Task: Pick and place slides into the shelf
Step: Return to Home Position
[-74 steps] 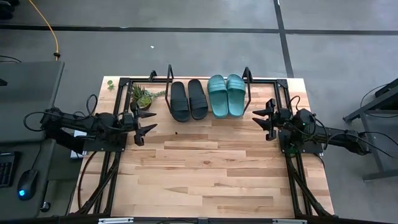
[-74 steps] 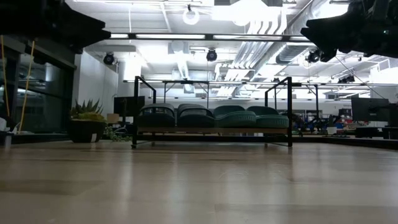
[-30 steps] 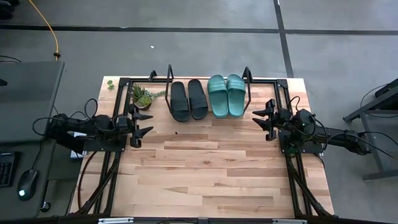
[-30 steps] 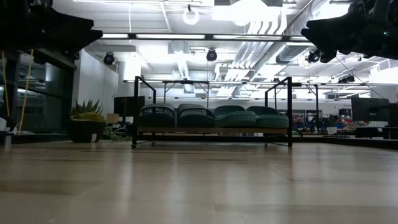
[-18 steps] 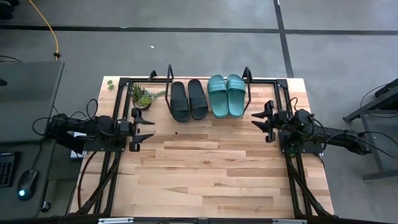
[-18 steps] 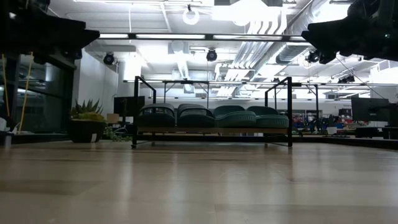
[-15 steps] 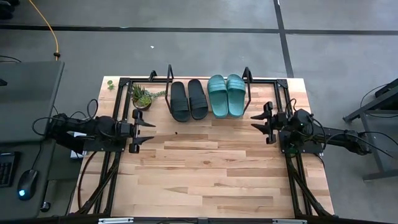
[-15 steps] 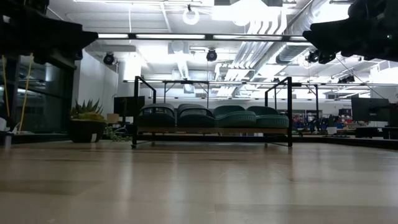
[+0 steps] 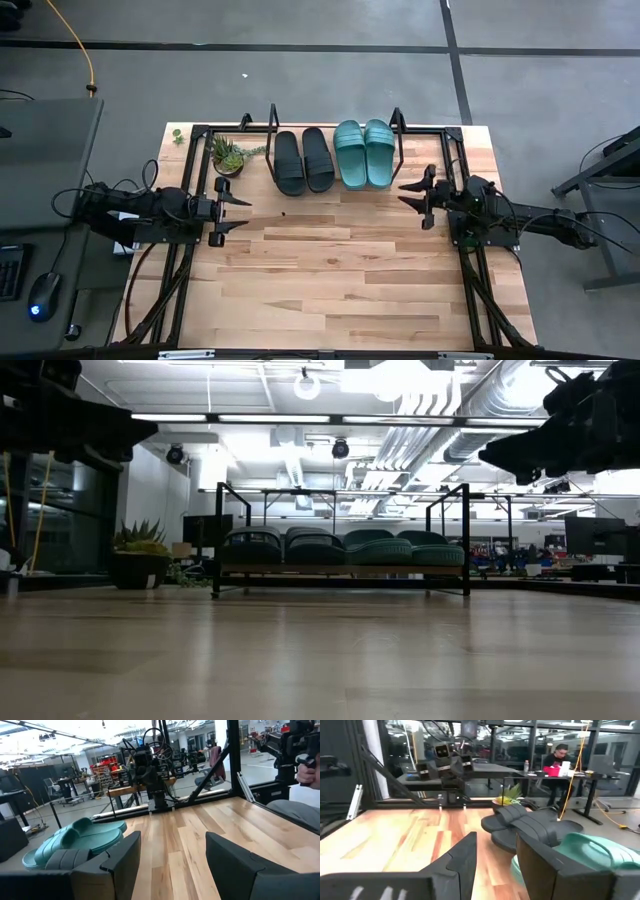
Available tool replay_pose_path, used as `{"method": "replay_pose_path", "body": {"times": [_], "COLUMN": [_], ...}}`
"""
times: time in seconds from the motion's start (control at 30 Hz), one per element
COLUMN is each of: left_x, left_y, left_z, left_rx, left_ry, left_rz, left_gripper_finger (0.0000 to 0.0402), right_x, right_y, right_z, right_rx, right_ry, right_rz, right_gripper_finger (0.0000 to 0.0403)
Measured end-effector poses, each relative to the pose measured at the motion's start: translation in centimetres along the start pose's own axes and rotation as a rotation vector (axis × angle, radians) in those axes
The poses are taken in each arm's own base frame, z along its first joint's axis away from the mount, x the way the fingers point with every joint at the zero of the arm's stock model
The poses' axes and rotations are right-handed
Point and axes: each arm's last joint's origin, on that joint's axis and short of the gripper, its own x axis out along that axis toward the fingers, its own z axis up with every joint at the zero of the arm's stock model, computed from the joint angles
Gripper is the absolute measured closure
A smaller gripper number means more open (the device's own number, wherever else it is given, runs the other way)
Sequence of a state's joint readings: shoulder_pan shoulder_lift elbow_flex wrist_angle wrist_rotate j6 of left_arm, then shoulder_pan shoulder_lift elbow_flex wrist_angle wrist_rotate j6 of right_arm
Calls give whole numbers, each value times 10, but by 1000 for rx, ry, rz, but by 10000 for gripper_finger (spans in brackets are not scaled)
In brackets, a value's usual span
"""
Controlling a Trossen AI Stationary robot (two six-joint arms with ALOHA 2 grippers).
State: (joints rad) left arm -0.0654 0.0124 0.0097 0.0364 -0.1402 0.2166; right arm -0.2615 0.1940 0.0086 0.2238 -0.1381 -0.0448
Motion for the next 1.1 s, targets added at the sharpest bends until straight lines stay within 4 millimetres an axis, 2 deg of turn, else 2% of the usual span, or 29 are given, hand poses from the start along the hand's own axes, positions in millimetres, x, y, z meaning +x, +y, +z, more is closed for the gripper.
{"method": "replay_pose_path", "body": {"times": [0.2, 0.53, 0.8, 1.1], "left_x": [0, 0, 0, 0], "left_y": [0, 0, 0, 0], "left_z": [0, 0, 0, 0], "left_rx": [0, -1, 2, 4], "left_ry": [0, 1, 2, 3], "left_rz": [7, 10, 10, 9], "left_gripper_finger": [195, 195, 195, 195], "right_x": [0, -1, -2, -2], "right_y": [-2, -5, -4, -6], "right_z": [0, -10, -18, -20], "right_rx": [23, 43, -11, -30], "right_ry": [0, 107, 190, 217], "right_rz": [-61, -207, -173, -221], "right_gripper_finger": [274, 274, 274, 274]}}
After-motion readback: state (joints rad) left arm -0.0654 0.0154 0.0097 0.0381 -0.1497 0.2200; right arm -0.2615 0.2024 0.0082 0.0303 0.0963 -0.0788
